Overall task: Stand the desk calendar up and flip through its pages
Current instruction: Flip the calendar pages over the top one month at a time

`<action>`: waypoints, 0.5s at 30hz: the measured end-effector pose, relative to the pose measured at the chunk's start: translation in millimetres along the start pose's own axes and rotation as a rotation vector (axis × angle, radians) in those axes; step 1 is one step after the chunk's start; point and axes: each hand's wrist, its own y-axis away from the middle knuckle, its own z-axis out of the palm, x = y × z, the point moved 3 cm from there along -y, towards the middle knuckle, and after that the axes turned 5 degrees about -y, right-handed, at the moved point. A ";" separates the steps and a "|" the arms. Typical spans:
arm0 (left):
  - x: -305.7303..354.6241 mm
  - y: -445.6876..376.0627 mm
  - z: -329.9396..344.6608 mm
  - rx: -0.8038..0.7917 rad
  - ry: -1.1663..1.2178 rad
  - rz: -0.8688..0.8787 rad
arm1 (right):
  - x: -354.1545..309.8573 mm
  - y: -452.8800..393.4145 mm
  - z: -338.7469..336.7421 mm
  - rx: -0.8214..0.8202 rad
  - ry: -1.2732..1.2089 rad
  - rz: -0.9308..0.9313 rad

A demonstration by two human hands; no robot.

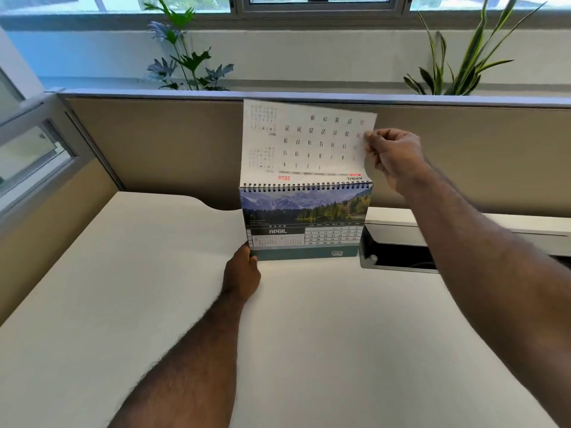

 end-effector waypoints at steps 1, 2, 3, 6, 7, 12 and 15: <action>-0.5 -0.3 0.3 -0.005 0.003 0.001 | 7.1 -4.7 1.3 0.026 0.072 0.038; -1.0 -0.4 0.5 -0.009 0.006 0.001 | 14.0 -8.8 2.3 0.039 0.127 0.078; -1.4 -0.8 0.4 -0.011 0.008 0.000 | 21.2 -12.0 2.4 0.035 0.168 0.122; -1.9 -1.4 0.3 -0.005 0.009 0.006 | 52.8 -17.3 0.1 -0.059 0.274 0.330; -1.7 -1.2 0.3 -0.003 0.008 0.007 | 65.7 -16.3 -2.4 -0.069 0.311 0.421; -1.4 -1.5 0.1 0.001 0.011 0.006 | 114.2 2.8 -9.4 -0.069 0.456 0.691; -2.2 -1.8 0.7 0.002 0.008 0.003 | 118.2 6.9 -9.4 -0.050 0.383 0.598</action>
